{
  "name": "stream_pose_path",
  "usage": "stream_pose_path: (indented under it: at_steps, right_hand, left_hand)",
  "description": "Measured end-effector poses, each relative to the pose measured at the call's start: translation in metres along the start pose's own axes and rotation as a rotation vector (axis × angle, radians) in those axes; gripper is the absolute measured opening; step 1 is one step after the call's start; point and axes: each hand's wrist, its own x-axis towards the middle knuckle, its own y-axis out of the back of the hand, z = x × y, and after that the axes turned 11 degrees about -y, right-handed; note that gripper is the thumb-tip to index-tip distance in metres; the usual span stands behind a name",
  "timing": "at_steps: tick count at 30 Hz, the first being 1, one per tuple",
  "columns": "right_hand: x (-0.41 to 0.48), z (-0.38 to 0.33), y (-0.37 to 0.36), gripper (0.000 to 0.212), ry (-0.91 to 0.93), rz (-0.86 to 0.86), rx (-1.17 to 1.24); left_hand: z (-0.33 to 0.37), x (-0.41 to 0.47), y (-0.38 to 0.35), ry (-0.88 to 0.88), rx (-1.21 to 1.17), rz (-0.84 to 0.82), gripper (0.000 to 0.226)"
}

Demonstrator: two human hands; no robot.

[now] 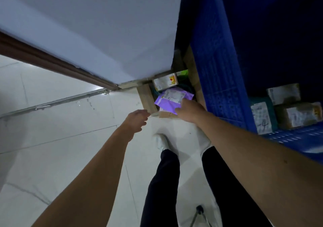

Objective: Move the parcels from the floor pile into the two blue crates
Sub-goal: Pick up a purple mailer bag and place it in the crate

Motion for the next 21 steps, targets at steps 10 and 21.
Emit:
stream_pose_path:
  at_steps: [10, 21]
  right_hand:
    - [0.229, -0.02, -0.066, 0.045, -0.078, 0.211, 0.188]
    - [0.353, -0.044, -0.081, 0.053, -0.086, 0.225, 0.524]
  left_hand:
    - [-0.054, 0.233, -0.055, -0.263, 0.138, -0.01, 0.042]
    - [-0.073, 0.333, -0.07, -0.33, 0.017, -0.032, 0.078]
